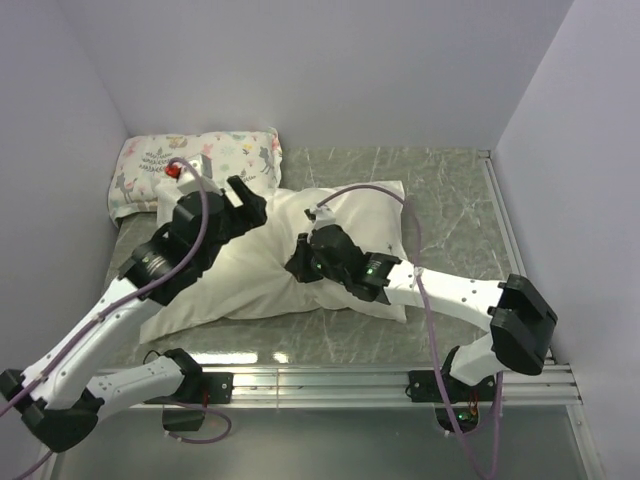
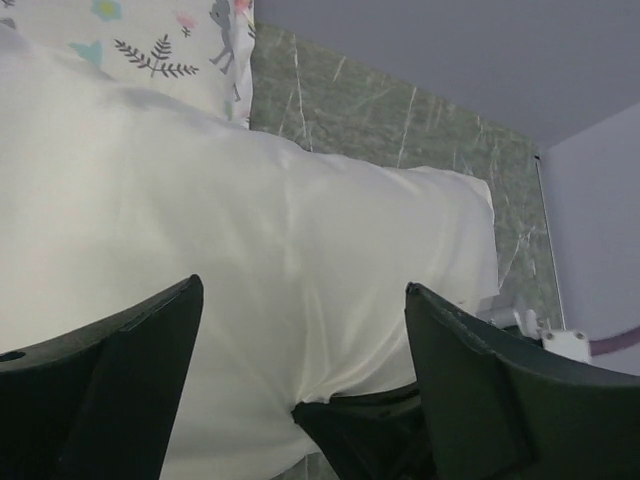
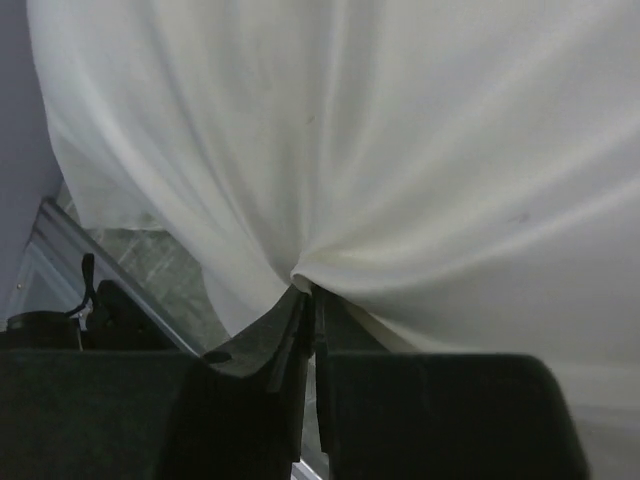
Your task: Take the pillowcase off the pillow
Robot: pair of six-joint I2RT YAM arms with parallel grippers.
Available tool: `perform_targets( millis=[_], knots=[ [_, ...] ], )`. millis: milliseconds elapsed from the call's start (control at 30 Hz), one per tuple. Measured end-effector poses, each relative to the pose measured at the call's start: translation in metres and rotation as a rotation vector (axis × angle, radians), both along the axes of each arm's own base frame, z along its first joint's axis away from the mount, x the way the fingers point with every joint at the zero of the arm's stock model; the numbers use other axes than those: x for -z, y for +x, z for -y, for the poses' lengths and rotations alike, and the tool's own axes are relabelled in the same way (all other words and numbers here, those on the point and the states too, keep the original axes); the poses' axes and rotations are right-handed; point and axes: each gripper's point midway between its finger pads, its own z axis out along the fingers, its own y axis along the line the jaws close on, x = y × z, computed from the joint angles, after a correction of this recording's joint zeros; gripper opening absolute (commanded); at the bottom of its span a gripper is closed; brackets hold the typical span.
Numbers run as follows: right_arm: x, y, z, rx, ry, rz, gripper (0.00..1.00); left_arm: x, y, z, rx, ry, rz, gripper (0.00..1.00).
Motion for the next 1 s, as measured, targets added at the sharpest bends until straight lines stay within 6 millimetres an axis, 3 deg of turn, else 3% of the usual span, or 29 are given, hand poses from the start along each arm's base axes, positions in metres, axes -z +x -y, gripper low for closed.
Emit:
perform_targets(
  millis=[33,100,200,400,500,633,700,900,1000],
  knots=[
    [-0.004,0.001,0.0,0.003,0.01,0.011,0.25,0.004,0.004,0.005,0.006,0.001,-0.009,0.88],
    [-0.016,0.003,0.003,0.016,0.035,0.045,0.33,0.016,0.015,0.019,0.026,0.01,-0.038,0.88],
    [-0.036,-0.002,0.024,0.046,0.087,0.106,0.49,0.047,0.031,0.042,0.067,0.041,-0.107,0.89],
    [-0.071,-0.013,0.09,0.188,0.162,0.212,0.57,0.091,0.047,0.075,0.149,0.078,-0.206,0.87],
    [-0.083,0.002,0.137,0.325,0.175,0.248,0.59,0.098,0.051,0.089,0.191,0.082,-0.223,0.87],
    [-0.068,0.038,0.214,0.55,0.14,0.244,0.72,0.094,0.051,0.112,0.249,0.097,-0.21,0.87],
    [-0.053,0.047,0.241,0.617,0.104,0.212,0.78,0.093,0.049,0.126,0.284,0.109,-0.2,0.87],
    [-0.017,0.077,0.29,0.704,0.108,0.09,0.85,0.105,0.036,0.16,0.367,0.171,-0.206,0.87],
    [0.003,0.097,0.295,0.694,0.148,0.016,0.86,0.109,0.028,0.169,0.394,0.201,-0.204,0.86]
  ],
)
